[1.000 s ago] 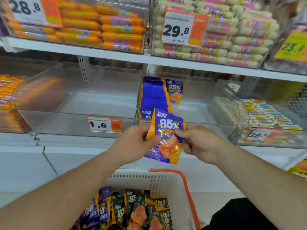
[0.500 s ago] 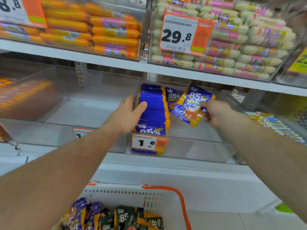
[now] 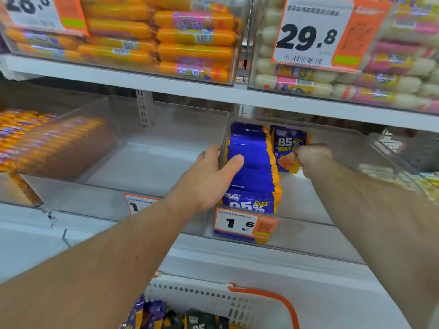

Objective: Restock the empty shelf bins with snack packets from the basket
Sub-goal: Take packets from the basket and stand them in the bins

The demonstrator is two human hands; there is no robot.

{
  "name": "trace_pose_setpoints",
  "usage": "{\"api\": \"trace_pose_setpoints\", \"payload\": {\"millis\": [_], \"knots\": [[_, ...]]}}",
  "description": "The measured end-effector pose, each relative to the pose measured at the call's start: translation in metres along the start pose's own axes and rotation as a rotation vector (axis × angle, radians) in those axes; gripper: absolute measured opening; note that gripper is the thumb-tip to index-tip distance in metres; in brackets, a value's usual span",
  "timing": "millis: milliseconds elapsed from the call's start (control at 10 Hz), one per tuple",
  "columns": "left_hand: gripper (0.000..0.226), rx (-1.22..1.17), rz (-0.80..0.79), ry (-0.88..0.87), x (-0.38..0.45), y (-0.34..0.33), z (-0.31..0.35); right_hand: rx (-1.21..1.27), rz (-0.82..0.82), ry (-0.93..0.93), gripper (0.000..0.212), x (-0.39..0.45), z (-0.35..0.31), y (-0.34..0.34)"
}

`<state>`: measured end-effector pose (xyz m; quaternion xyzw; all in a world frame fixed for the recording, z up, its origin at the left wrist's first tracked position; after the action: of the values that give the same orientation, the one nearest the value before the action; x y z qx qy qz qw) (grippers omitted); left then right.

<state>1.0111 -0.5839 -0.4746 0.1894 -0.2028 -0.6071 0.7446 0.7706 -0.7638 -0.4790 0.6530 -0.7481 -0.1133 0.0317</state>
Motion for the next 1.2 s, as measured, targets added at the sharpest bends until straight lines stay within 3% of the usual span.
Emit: {"api": "trace_pose_setpoints", "payload": {"millis": [100, 300, 500, 800, 1000, 1200], "knots": [[0.076, 0.011, 0.007, 0.004, -0.002, 0.001, 0.002, -0.181, 0.09, -0.043, 0.028, 0.008, 0.007, -0.001], [0.073, 0.051, 0.026, 0.001, -0.004, 0.003, 0.004, -0.211, 0.136, -0.014, 0.035, 0.01, 0.0, -0.008], [0.073, 0.069, 0.04, -0.011, -0.006, 0.005, 0.008, -0.154, 0.115, -0.035, 0.038, 0.013, 0.007, -0.01], [0.053, 0.088, 0.059, 0.001, -0.009, 0.009, 0.012, -0.026, 0.135, -0.027, 0.038, 0.008, 0.012, -0.001], [0.055, 0.1, 0.055, 0.016, -0.013, 0.01, 0.014, 0.024, 0.123, -0.034, 0.035, 0.002, 0.014, -0.001], [0.052, 0.089, 0.049, 0.003, -0.012, 0.009, 0.015, -0.054, 0.144, -0.005, 0.033, 0.015, 0.01, 0.002]]}}
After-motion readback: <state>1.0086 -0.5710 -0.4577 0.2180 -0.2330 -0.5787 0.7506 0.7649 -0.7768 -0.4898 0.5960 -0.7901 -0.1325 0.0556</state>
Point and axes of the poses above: each hand's wrist, its own x-axis towards the middle knuckle, its own y-axis out of the back of the hand, z = x × y, the point moved 10 cm from there along x, towards the middle knuckle, and after that the axes turned 13 degrees about x, right-handed, at the moved point
